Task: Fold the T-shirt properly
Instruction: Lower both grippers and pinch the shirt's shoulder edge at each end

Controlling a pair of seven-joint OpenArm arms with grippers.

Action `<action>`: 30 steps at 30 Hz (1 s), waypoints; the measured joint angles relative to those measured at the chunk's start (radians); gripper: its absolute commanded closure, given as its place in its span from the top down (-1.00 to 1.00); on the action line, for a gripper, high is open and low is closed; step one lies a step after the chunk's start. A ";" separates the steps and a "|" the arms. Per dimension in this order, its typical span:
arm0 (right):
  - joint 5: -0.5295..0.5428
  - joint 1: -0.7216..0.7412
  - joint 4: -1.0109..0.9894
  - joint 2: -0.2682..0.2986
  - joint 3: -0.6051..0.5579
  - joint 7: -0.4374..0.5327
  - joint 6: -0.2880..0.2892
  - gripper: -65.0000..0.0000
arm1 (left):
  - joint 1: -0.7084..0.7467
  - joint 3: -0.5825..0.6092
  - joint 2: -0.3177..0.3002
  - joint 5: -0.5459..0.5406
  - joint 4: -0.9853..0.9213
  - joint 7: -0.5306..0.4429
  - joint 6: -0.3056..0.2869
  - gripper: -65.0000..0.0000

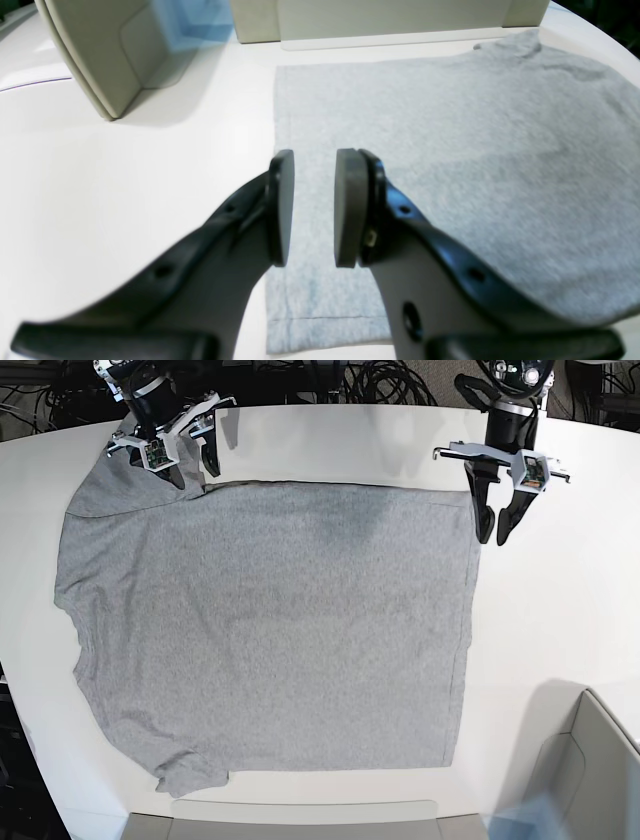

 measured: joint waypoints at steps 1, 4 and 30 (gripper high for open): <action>0.000 -0.015 0.000 -0.023 0.021 0.005 0.003 -0.03 | 0.002 0.000 -0.016 0.000 0.000 0.000 -0.004 -0.54; 0.036 -0.039 0.000 -0.093 0.125 -0.015 -0.005 -0.03 | 0.001 -0.001 -0.069 0.000 0.000 0.000 0.001 -0.54; 0.518 0.111 -0.439 -0.128 0.674 -0.249 0.332 -0.03 | -0.013 0.064 -0.049 0.000 -0.001 0.117 -0.003 -0.54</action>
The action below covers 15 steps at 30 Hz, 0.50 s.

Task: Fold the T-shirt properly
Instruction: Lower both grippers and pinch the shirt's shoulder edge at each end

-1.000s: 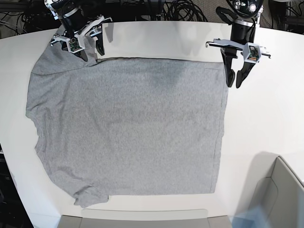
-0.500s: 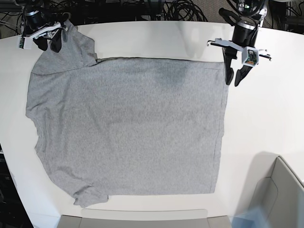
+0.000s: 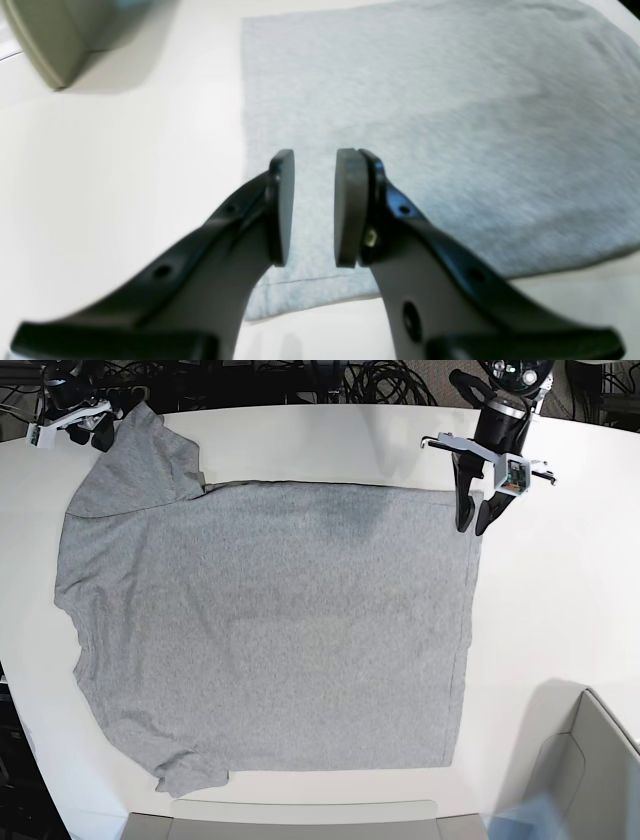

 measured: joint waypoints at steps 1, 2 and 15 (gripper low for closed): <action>0.001 0.004 -0.008 0.008 0.000 0.002 0.000 -0.03 | 0.000 0.000 0.005 0.000 0.000 0.000 0.001 -0.54; 0.002 0.004 -0.010 0.019 -0.006 0.000 0.000 -0.03 | 0.000 0.000 0.013 0.000 0.000 0.000 0.008 -0.54; 0.088 0.007 -0.006 0.023 -0.215 0.061 0.018 -0.03 | 0.000 0.000 0.030 0.000 0.000 0.001 0.004 -0.54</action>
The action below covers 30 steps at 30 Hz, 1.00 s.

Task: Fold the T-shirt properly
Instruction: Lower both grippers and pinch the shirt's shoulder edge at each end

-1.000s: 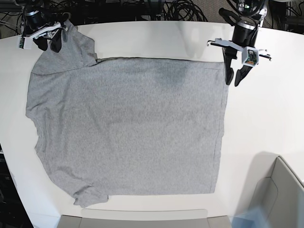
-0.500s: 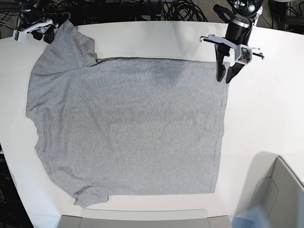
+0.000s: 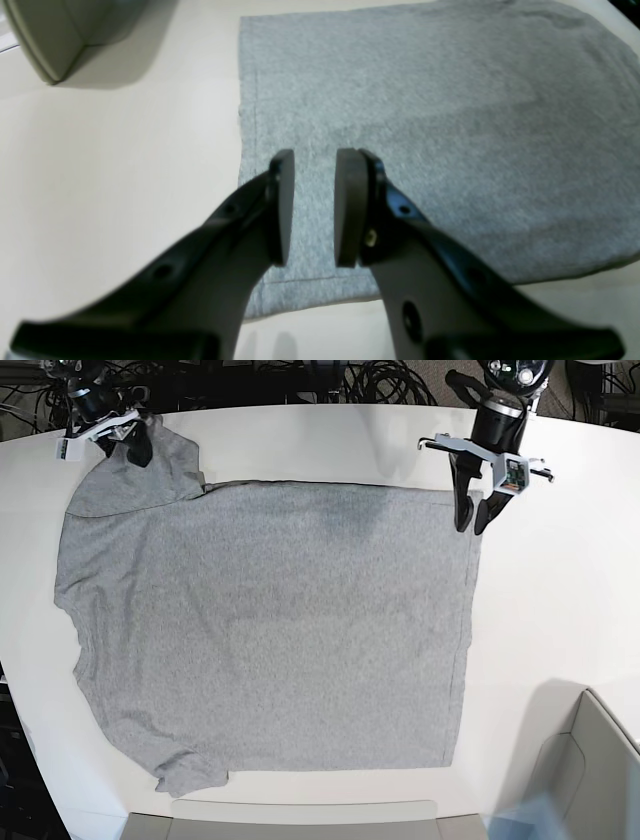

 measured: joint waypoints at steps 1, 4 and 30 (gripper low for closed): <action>0.004 0.000 0.004 -0.007 -0.018 0.002 0.002 -0.03 | 0.000 0.000 0.002 0.000 0.000 0.000 0.001 -0.54; 0.014 0.000 0.005 -0.010 -0.053 0.002 0.009 -0.03 | 0.000 0.000 0.002 -0.017 0.000 0.002 0.000 -0.53; -0.008 -0.017 0.045 0.019 -0.040 -0.036 0.008 -0.03 | -0.244 -0.183 0.021 -0.816 -0.427 0.501 -0.007 -0.53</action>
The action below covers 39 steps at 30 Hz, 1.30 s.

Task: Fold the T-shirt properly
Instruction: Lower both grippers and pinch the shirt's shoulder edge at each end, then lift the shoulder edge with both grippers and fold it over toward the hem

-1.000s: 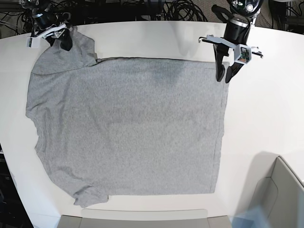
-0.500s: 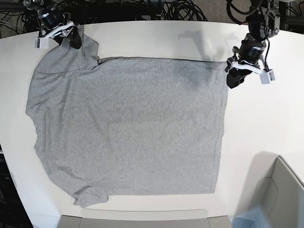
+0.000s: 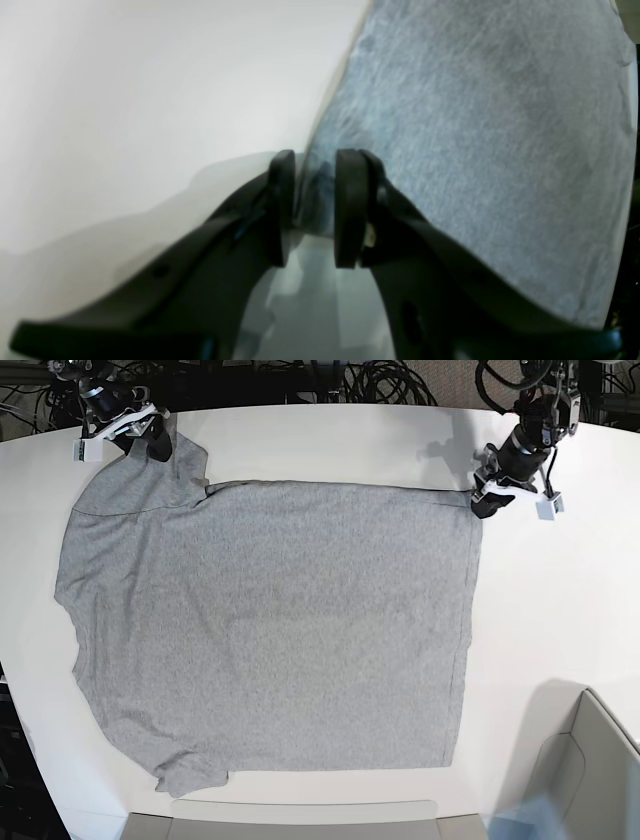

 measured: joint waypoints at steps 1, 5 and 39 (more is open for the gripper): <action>0.000 0.000 0.000 0.000 0.000 0.000 0.000 -0.03 | -0.003 0.012 0.000 -0.001 0.000 0.000 -0.002 -0.53; 0.000 0.000 0.000 0.000 0.000 0.000 0.000 -0.03 | -0.029 0.057 0.003 -0.002 -0.001 -0.003 -0.008 -0.53; -0.019 -0.145 0.352 -0.072 0.162 -0.047 -0.018 -1.00 | 0.332 -0.315 0.069 0.068 0.298 0.043 0.011 -1.00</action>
